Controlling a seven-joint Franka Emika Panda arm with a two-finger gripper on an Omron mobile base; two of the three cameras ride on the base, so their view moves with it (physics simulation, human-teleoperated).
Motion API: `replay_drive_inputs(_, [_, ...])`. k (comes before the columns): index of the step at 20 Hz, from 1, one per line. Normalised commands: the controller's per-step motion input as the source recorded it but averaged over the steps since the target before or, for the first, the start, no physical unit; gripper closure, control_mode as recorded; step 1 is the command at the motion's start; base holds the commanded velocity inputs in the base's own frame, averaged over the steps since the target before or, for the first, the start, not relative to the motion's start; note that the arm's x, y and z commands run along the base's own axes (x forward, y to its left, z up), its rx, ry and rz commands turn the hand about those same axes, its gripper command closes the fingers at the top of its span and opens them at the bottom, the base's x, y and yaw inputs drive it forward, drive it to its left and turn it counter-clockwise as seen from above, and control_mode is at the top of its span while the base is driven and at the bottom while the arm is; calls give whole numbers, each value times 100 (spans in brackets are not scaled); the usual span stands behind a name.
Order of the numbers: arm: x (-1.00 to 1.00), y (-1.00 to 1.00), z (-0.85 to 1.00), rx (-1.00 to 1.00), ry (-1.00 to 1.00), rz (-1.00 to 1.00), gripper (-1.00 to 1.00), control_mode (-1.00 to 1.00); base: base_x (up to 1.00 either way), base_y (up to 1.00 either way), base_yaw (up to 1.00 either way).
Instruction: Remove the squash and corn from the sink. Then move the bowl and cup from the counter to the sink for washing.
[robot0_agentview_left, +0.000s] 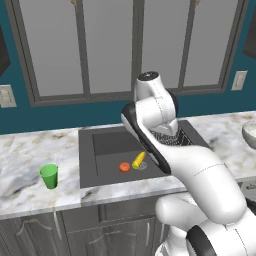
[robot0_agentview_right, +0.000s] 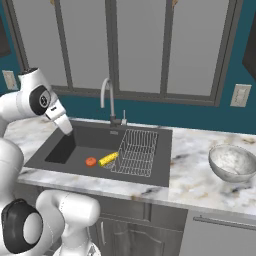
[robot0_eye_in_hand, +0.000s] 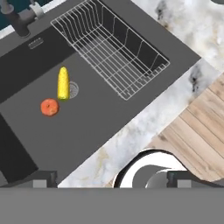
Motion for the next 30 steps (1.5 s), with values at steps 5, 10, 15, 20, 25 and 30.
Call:
replay_drive_inputs(5, [5,8,-17,-3,0,-6,-100,-100,0,0,0])
replay_drive_inputs(10, [8,0,-17,0,0,0,-100,-100,0,0,0])
replay_drive_inputs(15, [9,-1,-19,0,0,3,-100,-100,0,0,0])
replay_drive_inputs(20, [12,-7,-20,0,0,8,-100,-100,0,0,0])
replay_drive_inputs(25, [17,-10,-20,0,0,9,-100,-100,0,0,0])
replay_drive_inputs(30, [22,-9,-19,0,0,5,-100,-100,0,0,0])
